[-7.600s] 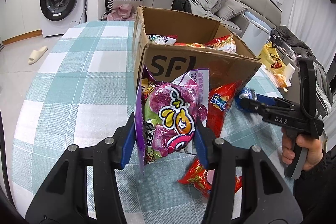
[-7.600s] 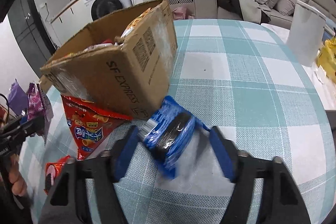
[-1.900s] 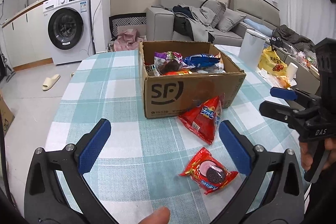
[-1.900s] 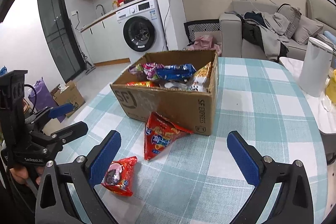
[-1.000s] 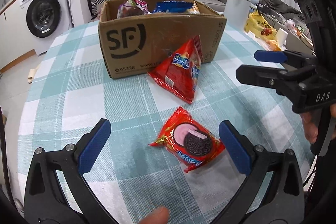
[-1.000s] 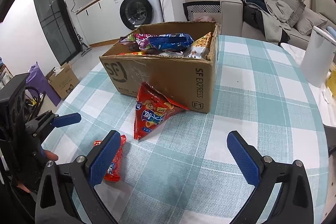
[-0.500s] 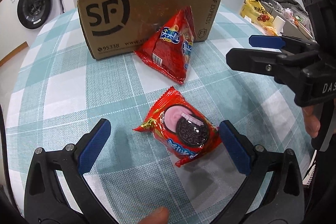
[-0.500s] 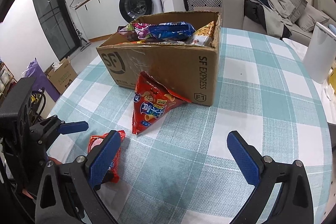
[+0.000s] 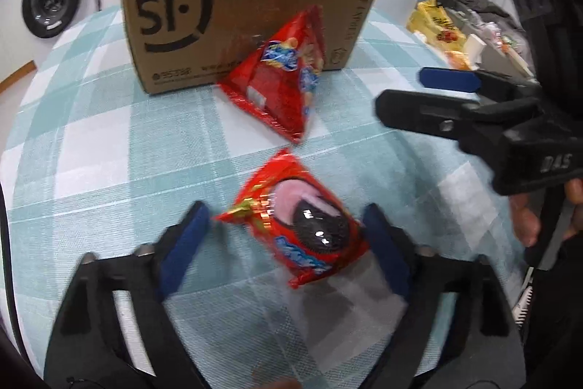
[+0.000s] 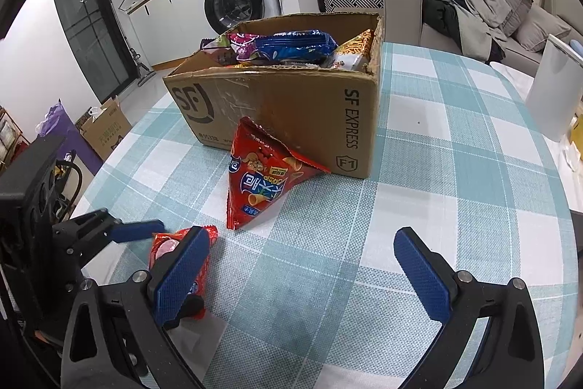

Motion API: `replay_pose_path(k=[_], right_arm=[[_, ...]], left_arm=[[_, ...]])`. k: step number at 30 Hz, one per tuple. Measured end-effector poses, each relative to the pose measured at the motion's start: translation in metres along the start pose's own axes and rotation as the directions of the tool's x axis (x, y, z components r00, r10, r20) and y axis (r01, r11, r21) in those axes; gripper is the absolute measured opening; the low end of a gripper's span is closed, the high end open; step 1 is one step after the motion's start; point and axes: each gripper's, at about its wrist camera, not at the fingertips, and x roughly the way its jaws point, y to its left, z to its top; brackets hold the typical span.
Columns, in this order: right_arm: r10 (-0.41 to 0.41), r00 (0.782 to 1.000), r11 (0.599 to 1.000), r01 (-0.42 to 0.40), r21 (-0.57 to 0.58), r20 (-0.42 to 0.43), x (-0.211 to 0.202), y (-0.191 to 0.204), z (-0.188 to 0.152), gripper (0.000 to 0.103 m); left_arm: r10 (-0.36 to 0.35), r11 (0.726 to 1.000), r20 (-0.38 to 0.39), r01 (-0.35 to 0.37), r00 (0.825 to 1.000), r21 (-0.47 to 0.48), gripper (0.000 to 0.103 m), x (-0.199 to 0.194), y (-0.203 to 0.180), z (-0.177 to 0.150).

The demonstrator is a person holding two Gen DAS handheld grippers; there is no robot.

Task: Organize snacks
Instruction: 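Lower the left tool onto the red Oreo cake pack while the right tool approaches the red chip bag, then grasp the Oreo cake pack with the left tool while the right tool grasps the red chip bag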

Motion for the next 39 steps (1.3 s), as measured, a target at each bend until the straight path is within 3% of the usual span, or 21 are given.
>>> replay_pose_path(k=[3, 10, 24, 30, 39], right_arm=[[0.0, 1.0, 1.0, 0.0, 0.001, -0.001, 0.0, 0.0, 0.0, 0.103], [-0.003, 1.0, 1.0, 0.003, 0.002, -0.001, 0.001, 0.0, 0.0, 0.103], [0.041, 0.999, 0.998, -0.04, 0.042, -0.007, 0.018, 0.003, 0.0, 0.103], [0.065, 0.998, 0.992, -0.063, 0.112, -0.021, 0.038, 0.001, 0.003, 0.103], [0.038, 0.999, 0.993, -0.034, 0.112, -0.038, 0.058, 0.014, 0.022, 0.103]], left_arm=[[-0.03, 0.999, 0.012, 0.03, 0.999, 0.028, 0.055, -0.003, -0.004, 0.0], [-0.023, 0.999, 0.039, 0.022, 0.999, 0.028, 0.045, -0.006, -0.006, 0.002], [0.008, 0.999, 0.112, -0.003, 0.994, -0.048, 0.044, -0.02, 0.023, 0.012], [0.031, 0.997, 0.142, -0.022, 0.989, -0.07, 0.044, -0.029, 0.037, 0.015], [0.061, 0.994, 0.166, -0.045, 0.984, -0.102, 0.044, -0.041, 0.057, 0.014]])
